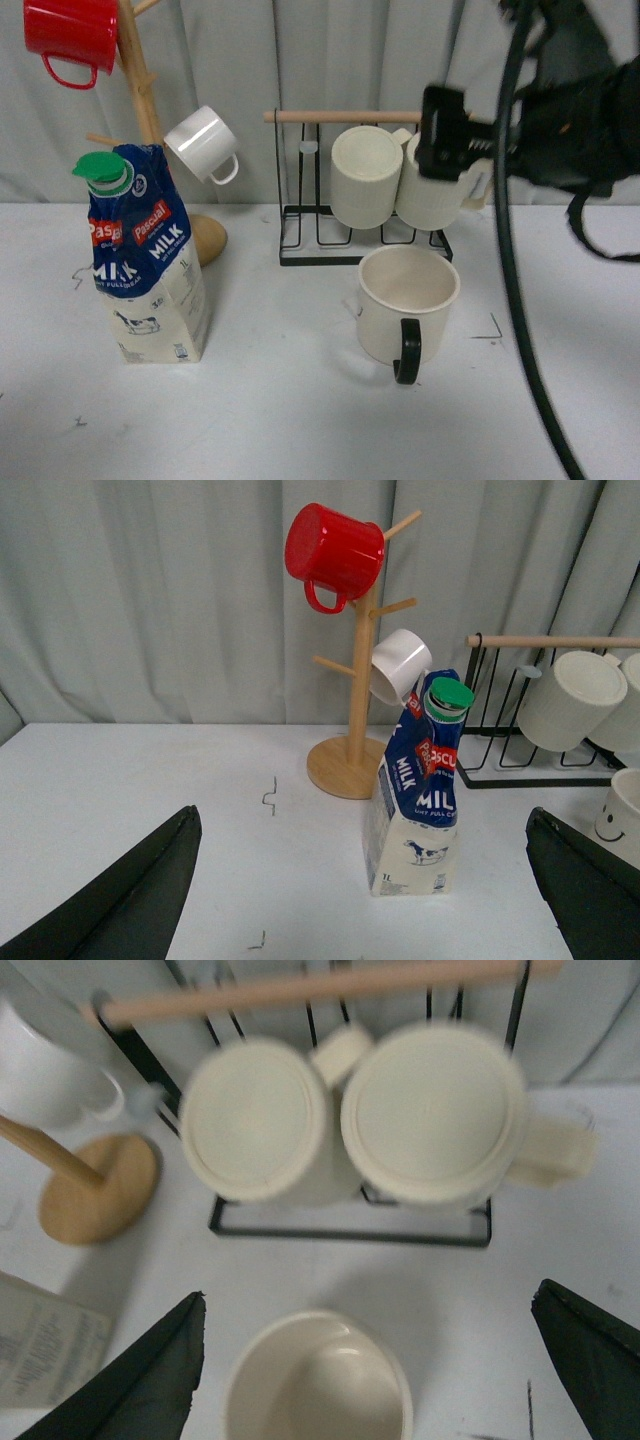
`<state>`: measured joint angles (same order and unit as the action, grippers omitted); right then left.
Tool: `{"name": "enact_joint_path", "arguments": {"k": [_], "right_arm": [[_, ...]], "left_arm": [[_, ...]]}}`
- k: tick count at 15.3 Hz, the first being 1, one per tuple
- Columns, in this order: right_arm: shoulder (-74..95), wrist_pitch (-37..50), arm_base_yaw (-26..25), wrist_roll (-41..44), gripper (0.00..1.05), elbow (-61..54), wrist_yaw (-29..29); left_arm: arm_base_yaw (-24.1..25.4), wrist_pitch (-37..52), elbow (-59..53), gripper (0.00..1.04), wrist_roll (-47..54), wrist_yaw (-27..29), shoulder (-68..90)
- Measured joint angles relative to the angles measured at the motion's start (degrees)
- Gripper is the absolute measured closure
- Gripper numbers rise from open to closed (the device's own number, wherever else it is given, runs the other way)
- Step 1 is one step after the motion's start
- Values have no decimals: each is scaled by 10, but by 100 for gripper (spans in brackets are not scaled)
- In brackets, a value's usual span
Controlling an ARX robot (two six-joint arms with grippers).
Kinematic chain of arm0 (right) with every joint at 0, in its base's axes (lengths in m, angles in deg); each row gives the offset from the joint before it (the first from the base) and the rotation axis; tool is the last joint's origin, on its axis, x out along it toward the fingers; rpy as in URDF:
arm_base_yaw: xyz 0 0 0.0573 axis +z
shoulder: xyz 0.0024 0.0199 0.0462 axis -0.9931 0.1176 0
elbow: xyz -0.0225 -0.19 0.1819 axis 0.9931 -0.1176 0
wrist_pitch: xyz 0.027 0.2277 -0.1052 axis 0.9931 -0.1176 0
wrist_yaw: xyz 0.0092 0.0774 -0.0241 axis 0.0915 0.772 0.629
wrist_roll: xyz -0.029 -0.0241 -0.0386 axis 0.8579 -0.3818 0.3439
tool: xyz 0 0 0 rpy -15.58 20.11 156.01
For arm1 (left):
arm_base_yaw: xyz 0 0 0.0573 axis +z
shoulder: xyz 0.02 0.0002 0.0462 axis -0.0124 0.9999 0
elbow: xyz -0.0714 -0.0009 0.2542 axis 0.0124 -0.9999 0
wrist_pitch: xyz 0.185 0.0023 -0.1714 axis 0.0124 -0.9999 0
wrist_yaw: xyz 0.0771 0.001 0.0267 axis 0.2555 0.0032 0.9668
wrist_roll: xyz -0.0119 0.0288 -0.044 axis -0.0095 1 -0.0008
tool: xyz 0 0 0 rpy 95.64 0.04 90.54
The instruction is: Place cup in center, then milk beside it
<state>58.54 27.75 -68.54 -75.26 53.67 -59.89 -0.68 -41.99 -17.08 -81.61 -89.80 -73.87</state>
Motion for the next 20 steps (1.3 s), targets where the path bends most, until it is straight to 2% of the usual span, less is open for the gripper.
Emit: {"name": "enact_joint_path", "arguments": {"k": [4, 5, 6, 7, 8, 10, 12, 13, 14, 17, 18, 19, 20], "right_arm": [[-159, 48, -18, 0, 6, -78, 16], [-202, 142, -14, 23, 15, -123, -49], [-237, 177, -15, 48, 22, -155, -95], [-289, 186, -19, 75, 31, -197, -136], [-342, 172, -30, 89, 40, -239, -145], [-417, 150, -51, 102, 55, -301, -140], [-530, 132, -92, 108, 80, -390, -96], [-576, 132, -124, 112, 91, -425, -54], [-624, 122, -149, 114, 104, -464, -47], [-751, 62, -147, 114, 103, -554, -40], [-782, 69, -147, 114, 103, -572, -40], [-835, 6, -147, 114, 103, -579, -40], [-927, -104, -147, 114, 103, -582, -40]], "left_arm": [[0, 0, 0, 7, 0, 0, 0], [0, 0, 0, 7, 0, 0, 0], [0, 0, 0, 7, 0, 0, 0], [0, 0, 0, 7, 0, 0, 0], [0, 0, 0, 7, 0, 0, 0], [0, 0, 0, 7, 0, 0, 0], [0, 0, 0, 7, 0, 0, 0], [0, 0, 0, 7, 0, 0, 0], [0, 0, 0, 7, 0, 0, 0], [0, 0, 0, 7, 0, 0, 0], [0, 0, 0, 7, 0, 0, 0], [0, 0, 0, 7, 0, 0, 0], [0, 0, 0, 7, 0, 0, 0]]}}
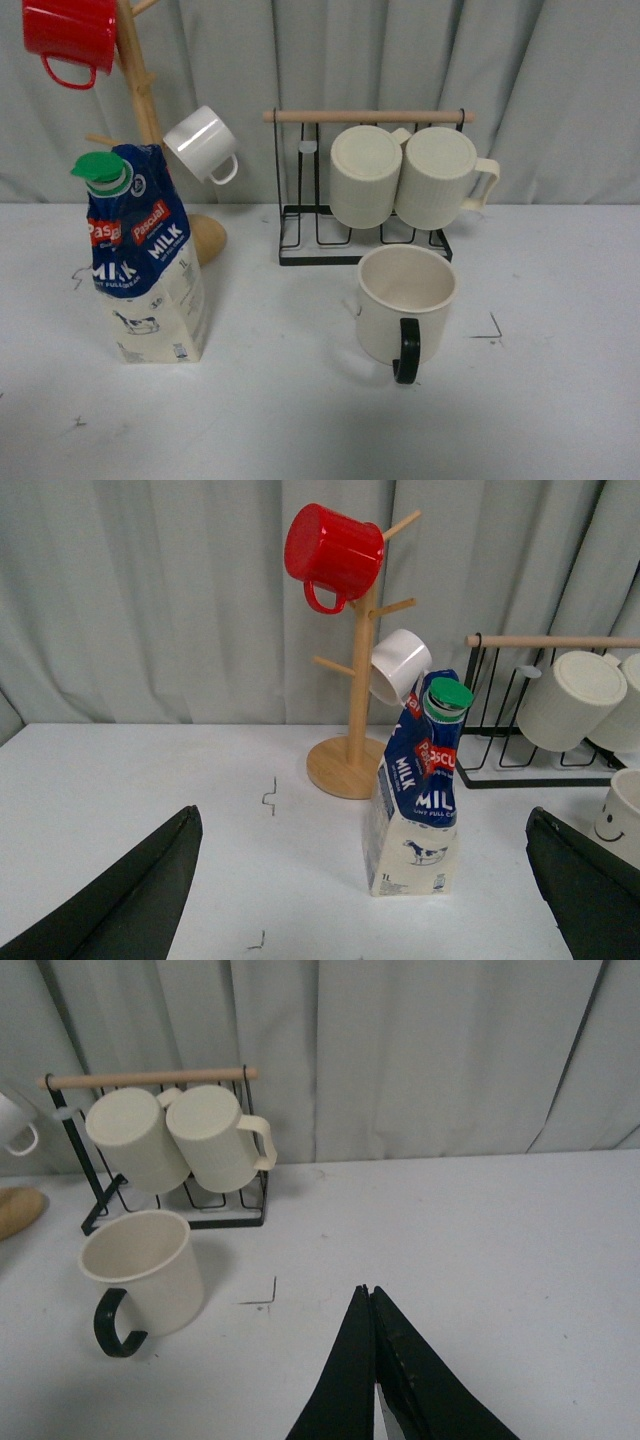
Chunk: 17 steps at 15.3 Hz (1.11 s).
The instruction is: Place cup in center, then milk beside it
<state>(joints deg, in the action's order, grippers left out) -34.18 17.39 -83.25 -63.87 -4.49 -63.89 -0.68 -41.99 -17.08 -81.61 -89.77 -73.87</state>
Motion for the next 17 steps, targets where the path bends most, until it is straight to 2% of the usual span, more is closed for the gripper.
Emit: {"name": "enact_joint_path", "arguments": {"k": [1, 2, 9, 11, 13, 15, 17], "right_arm": [[-84, -30, 0, 0, 103, 0, 0], [-89, -50, 0, 0, 103, 0, 0], [-91, -50, 0, 1, 101, 0, 1], [-91, -50, 0, 1, 73, 0, 1], [-91, -50, 0, 1, 52, 0, 1], [-91, -50, 0, 1, 23, 0, 1], [-91, -50, 0, 1, 4, 0, 1]], "left_arm": [[0, 0, 0, 7, 0, 0, 0], [0, 1, 0, 7, 0, 0, 0], [0, 0, 0, 7, 0, 0, 0], [0, 0, 0, 7, 0, 0, 0], [0, 0, 0, 7, 0, 0, 0], [0, 0, 0, 7, 0, 0, 0], [0, 0, 0, 7, 0, 0, 0]]}}
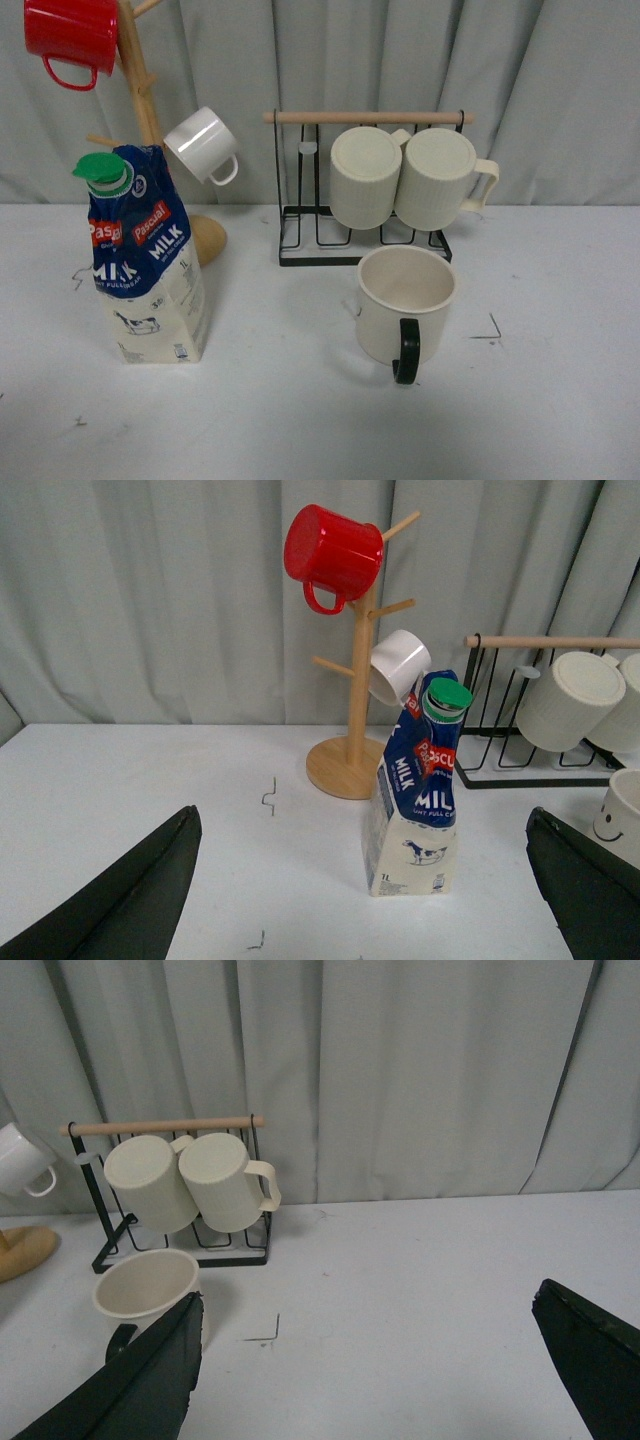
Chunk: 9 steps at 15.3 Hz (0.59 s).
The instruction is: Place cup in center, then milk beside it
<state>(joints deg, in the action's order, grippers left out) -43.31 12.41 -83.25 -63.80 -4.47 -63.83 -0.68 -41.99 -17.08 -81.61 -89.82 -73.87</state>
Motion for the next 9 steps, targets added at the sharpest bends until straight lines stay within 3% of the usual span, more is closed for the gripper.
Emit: {"name": "enact_joint_path", "arguments": {"k": [1, 2, 3, 9], "right_arm": [[0, 0, 0, 0, 7, 0, 0], [0, 0, 0, 1, 6, 0, 1], [0, 0, 0, 1, 6, 0, 1], [0, 0, 0, 1, 6, 0, 1]], "left_arm": [[-8, -84, 25, 7, -16, 22, 19], [-40, -204, 100, 7, -62, 75, 143], [-68, -232, 154, 7, -95, 96, 219], [-163, -2, 337, 7, -129, 128, 518]]}}
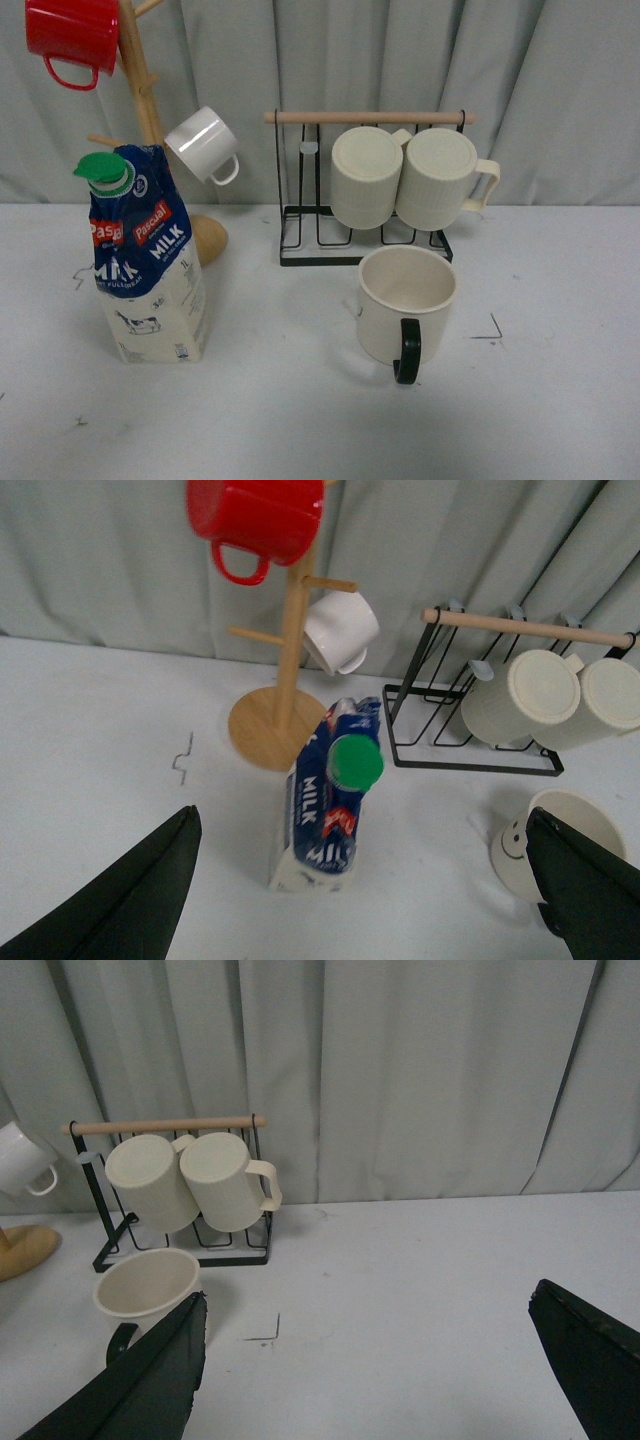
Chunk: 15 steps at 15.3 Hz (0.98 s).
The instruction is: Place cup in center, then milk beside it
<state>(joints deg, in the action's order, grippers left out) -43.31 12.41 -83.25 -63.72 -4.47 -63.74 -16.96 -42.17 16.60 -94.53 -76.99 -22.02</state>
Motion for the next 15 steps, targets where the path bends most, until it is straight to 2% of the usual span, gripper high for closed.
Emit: {"name": "enact_joint_path", "arguments": {"k": [3, 5, 10, 15], "right_arm": [[0, 0, 0, 0, 6, 0, 0], [0, 0, 0, 0, 6, 0, 0], [0, 0, 0, 0, 6, 0, 0], [0, 0, 0, 0, 6, 0, 0]], "left_arm": [[-48, 54, 100, 7, 2, 10, 179], [-61, 74, 143, 7, 8, 21, 252], [-25, 89, 186, 7, 26, 42, 363], [-5, 117, 165, 7, 33, 49, 437]]}}
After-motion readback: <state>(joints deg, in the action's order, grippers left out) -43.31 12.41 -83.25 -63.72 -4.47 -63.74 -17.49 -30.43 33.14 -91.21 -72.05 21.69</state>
